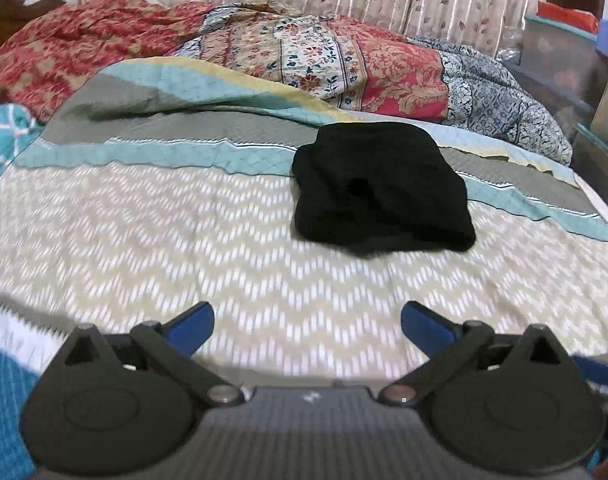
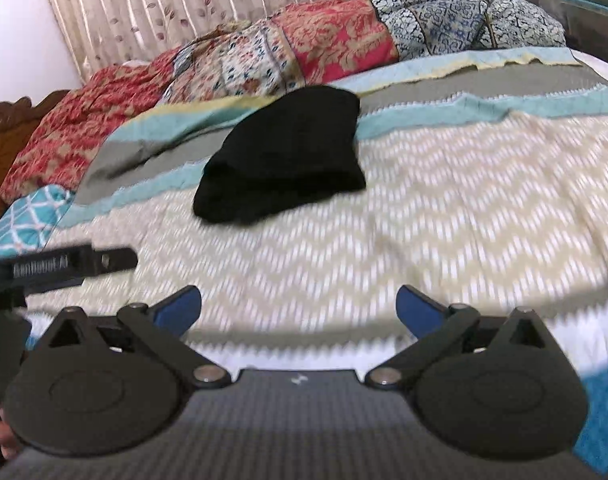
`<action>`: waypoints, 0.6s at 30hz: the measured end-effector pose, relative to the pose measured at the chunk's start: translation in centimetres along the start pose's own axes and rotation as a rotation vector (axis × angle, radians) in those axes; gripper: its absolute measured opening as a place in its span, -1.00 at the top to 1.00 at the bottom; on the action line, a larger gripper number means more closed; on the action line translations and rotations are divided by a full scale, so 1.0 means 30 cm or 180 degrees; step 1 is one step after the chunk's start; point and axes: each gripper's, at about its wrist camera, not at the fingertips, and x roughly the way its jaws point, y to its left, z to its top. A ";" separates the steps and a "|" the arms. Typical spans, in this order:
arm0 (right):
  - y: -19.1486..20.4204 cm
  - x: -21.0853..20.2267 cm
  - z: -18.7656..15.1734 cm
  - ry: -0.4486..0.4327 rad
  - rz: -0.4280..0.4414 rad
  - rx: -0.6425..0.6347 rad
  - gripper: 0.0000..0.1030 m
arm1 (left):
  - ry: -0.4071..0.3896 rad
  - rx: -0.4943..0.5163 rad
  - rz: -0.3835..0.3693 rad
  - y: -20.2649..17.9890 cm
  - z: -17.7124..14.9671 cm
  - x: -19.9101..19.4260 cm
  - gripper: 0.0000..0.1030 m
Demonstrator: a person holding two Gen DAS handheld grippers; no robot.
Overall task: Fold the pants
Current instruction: 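Open both tools and release the folded pants onto the duvet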
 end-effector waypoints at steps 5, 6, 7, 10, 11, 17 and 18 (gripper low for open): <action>0.033 -0.028 -0.063 0.0254 -0.0033 0.0133 -1.00 | -0.0115 0.0049 0.0286 -0.004 -0.052 -0.088 -1.00; 0.038 -0.025 -0.060 0.0300 -0.0013 0.0128 -1.00 | -0.0151 0.0057 0.0317 -0.004 -0.058 -0.104 -1.00; 0.045 -0.026 -0.053 0.0315 -0.0019 0.0110 -1.00 | -0.0177 0.0070 0.0329 -0.004 -0.063 -0.120 -1.00; 0.062 -0.048 -0.035 0.0226 -0.0025 0.0075 -1.00 | -0.0237 0.0129 0.0388 -0.007 -0.072 -0.162 -1.00; 0.067 -0.056 -0.030 0.0202 -0.0018 0.0062 -1.00 | -0.0301 0.0137 0.0468 -0.007 -0.076 -0.176 -1.00; 0.073 -0.077 -0.039 0.0270 0.0019 0.0053 -1.00 | -0.0674 0.0198 0.0994 -0.027 -0.120 -0.239 -1.00; 0.072 -0.076 -0.040 0.0304 0.0028 0.0071 -1.00 | -0.0641 0.0233 0.0996 -0.031 -0.121 -0.240 -1.00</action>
